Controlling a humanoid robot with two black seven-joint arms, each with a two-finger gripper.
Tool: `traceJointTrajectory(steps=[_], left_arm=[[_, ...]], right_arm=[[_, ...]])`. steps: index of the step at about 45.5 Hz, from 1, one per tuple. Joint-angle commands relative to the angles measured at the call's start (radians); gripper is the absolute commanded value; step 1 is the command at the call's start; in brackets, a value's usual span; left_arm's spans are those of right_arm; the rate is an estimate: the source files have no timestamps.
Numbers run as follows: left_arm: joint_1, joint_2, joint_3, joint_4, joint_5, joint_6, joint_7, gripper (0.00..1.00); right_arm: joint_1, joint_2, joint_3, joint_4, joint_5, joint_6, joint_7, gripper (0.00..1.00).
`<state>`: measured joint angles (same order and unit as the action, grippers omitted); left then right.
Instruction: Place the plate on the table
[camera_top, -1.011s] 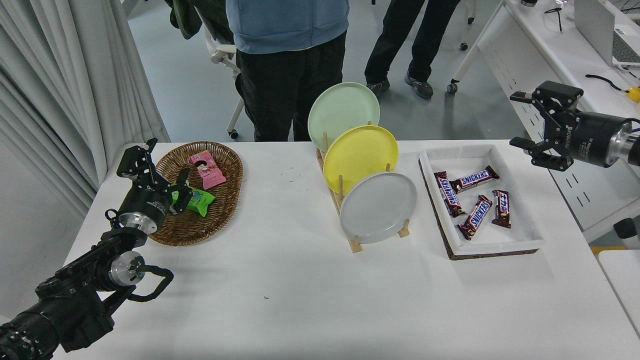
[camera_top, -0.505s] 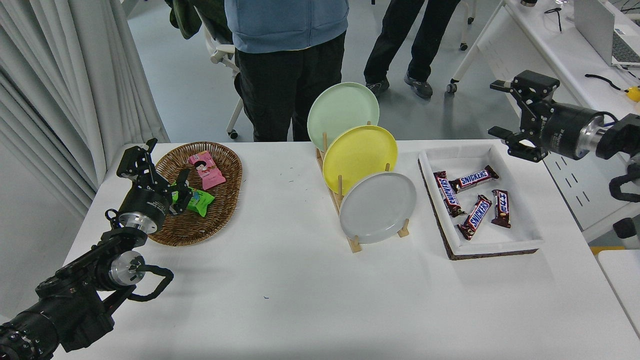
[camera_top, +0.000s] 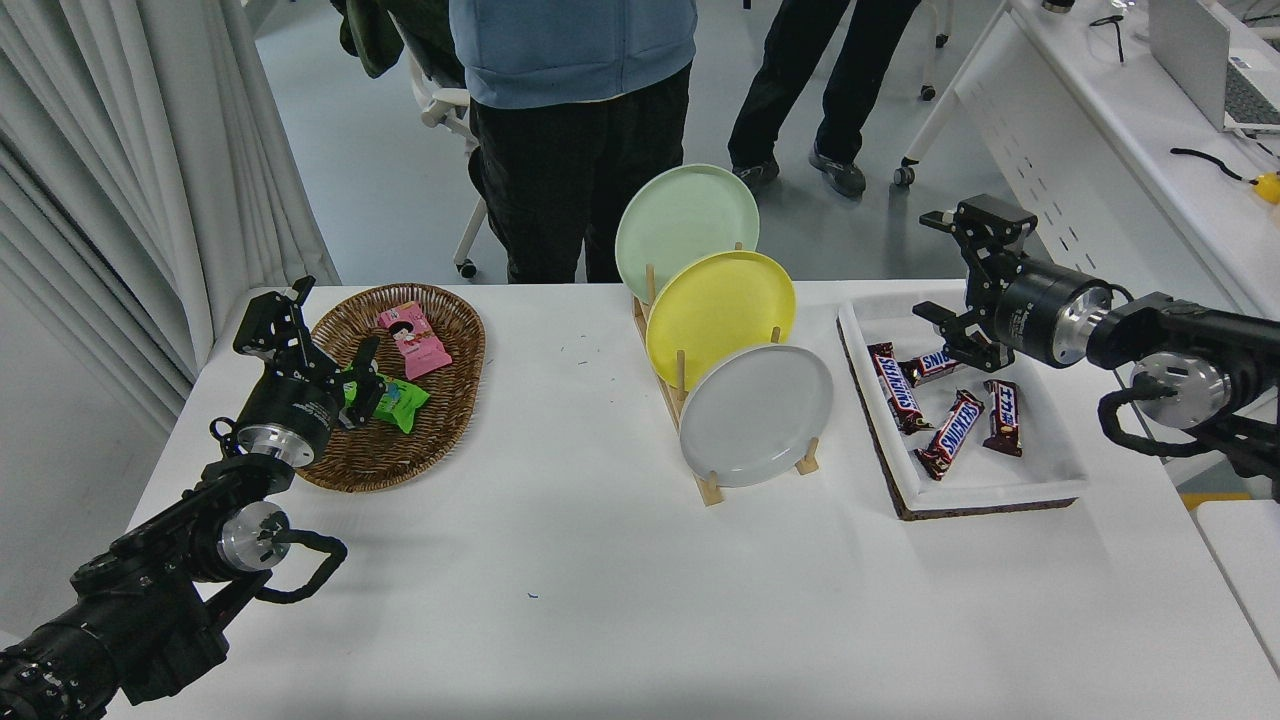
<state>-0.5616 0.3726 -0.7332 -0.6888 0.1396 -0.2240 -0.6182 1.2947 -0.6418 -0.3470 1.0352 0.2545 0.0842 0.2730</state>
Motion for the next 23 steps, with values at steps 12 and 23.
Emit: traceJointTrajectory(steps=[12, 23], left_arm=[[0.000, -0.001, 0.000, 0.000, 0.000, 0.000, 0.000, 1.00], [0.000, 0.000, 0.000, 0.000, 0.000, 0.000, 0.000, 1.00]], right_arm=[[0.087, -0.064, -0.113, 0.167, -0.032, 0.115, -0.044, 1.00], [0.087, -0.056, -0.106, 0.164, 0.101, 0.111, -0.302, 1.00]])
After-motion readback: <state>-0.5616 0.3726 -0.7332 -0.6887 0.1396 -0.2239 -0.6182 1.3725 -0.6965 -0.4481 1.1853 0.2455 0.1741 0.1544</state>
